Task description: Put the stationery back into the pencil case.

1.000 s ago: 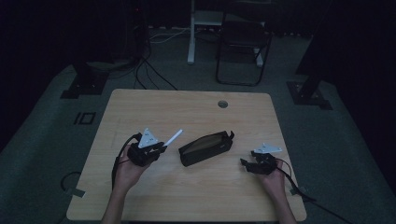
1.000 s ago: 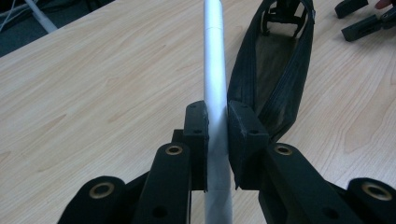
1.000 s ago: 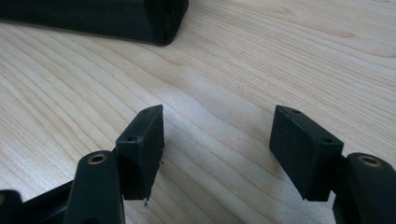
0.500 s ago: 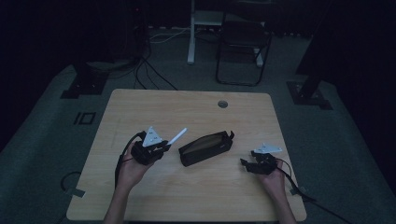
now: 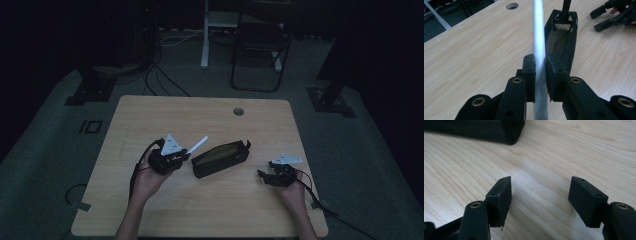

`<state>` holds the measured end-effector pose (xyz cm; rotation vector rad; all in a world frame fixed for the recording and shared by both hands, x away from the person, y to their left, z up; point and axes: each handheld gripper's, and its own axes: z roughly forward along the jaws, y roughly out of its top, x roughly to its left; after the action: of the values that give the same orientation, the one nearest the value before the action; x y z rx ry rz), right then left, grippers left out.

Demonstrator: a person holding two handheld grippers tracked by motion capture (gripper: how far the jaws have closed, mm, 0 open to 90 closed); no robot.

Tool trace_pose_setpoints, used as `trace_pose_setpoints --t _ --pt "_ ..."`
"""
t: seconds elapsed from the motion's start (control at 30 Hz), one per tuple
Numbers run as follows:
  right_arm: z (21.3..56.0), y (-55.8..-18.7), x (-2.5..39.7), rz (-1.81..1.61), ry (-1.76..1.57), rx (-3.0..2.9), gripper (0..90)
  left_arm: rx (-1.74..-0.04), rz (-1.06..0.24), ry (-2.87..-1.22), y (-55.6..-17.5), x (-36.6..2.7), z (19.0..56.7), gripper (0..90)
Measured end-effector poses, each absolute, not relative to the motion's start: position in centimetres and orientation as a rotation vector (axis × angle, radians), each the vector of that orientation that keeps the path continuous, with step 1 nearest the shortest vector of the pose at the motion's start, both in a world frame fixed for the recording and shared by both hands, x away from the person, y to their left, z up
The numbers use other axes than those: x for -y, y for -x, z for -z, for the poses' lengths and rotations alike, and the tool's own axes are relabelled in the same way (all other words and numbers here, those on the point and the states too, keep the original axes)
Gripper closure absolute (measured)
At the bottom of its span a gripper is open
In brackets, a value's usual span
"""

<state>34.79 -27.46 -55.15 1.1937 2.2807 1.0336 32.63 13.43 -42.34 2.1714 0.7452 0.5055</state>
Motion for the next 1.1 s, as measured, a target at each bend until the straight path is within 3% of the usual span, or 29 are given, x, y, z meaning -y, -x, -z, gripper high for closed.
trace_pose_setpoints --t 1.1 --pt "55.2 -34.9 27.6 -1.036 -1.191 -2.275 34.1 -0.700 -0.490 -2.159 -33.3 -11.7 41.2 78.8"
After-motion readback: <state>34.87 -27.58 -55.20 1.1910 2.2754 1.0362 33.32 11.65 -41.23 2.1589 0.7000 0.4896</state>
